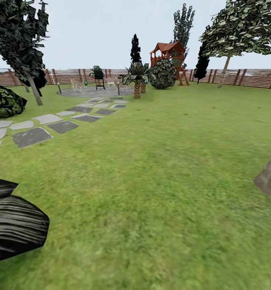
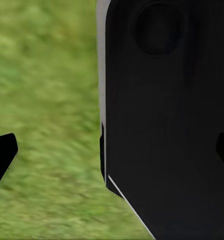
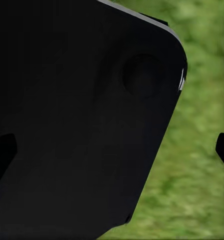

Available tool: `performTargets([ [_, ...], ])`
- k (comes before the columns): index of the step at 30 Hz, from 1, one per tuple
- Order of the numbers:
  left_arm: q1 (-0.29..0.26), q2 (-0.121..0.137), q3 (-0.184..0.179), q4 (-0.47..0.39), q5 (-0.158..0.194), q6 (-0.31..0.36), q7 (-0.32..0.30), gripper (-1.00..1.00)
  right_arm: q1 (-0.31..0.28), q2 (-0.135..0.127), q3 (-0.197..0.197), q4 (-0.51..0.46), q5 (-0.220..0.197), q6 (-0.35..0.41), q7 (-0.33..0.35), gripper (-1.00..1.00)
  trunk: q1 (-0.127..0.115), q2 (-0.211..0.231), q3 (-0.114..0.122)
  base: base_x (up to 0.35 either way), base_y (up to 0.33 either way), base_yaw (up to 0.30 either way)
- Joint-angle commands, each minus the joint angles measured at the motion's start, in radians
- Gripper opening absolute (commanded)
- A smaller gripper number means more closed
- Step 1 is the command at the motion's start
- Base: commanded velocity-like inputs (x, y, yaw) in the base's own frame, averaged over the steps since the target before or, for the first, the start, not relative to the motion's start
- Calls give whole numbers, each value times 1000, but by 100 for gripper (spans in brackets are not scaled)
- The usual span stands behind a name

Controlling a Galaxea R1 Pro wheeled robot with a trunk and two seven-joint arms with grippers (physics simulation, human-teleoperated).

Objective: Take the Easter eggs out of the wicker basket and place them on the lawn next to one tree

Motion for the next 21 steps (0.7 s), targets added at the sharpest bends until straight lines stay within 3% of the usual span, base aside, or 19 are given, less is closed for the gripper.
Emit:
performTargets([
  [1,1,0,0,-2,1,-1,-1,100,-1,0,-1,1,10,-3,-1,100,1,0,-1,331,0,0],
  [8,1,1,1,-2,1,-1,-1,100,-1,-2,-2,0,10,-3,-1,100,1,0,-1,332,0,53],
  [21,1,0,3,-2,1,-1,-1,100,-1,-3,-2,-1,9,-3,-1,100,1,0,-1,338,0,225],
])
